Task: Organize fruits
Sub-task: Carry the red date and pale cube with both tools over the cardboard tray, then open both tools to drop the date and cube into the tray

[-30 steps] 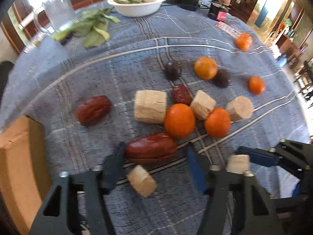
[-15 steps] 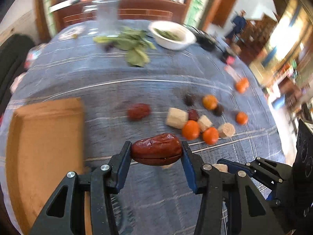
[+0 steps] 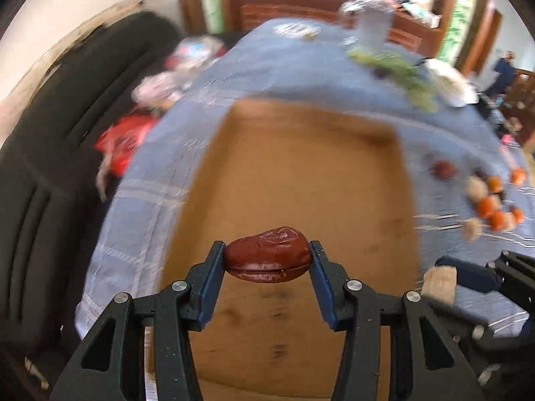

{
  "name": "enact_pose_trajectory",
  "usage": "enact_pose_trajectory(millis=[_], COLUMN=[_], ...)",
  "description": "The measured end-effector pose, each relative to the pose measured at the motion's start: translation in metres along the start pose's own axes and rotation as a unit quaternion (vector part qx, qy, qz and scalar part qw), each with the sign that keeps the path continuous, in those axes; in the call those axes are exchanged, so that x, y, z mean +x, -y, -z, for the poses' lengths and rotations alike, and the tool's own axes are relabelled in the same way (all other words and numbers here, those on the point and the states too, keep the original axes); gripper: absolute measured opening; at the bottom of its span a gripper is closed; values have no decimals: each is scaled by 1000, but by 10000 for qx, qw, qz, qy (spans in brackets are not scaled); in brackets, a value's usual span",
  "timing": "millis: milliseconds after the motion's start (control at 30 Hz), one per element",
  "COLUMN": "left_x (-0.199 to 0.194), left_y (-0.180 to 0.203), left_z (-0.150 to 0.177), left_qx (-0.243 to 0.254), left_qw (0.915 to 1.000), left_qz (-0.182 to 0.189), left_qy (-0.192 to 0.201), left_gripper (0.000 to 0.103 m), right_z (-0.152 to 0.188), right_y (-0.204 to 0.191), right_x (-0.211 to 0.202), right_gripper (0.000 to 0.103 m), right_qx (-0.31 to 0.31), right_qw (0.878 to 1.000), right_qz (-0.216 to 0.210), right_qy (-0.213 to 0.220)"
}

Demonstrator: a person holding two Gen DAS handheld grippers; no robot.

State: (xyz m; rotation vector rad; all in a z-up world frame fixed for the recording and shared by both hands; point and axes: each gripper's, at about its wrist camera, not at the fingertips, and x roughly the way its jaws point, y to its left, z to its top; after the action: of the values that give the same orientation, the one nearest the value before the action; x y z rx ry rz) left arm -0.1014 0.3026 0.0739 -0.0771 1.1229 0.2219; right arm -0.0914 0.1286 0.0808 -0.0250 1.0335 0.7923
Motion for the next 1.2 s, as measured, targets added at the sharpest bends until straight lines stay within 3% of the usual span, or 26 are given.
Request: enact_pose_trajectory(millis=[267,600,767,967,1200], left_x=[21,30,25,12,-15], left_y=[-37,-42,-37,-26,-16], left_z=[16,11,4,-8,-36], left_qx=[-186,-126,11,132,-167], left_qw=[9991,9987,9993,9997,9969], left_qz=[-16,73,-41,-32,769], left_qy=[-390,-483,-367,-185,18], left_gripper=[49,49,56,60,64], right_z=[9,17,13,18,20], right_y=[-57,-83,-83,-74,-29], right_x=[80,101,94,66,2], right_gripper=[43,43,63,63,62], right_qx=[-610,-954,-920,-634,317], right_qw=[9952,9915,9927,9958,9962], right_qz=[-6,301,410,537,801], right_qy=[-769,-829,-665,-382,155])
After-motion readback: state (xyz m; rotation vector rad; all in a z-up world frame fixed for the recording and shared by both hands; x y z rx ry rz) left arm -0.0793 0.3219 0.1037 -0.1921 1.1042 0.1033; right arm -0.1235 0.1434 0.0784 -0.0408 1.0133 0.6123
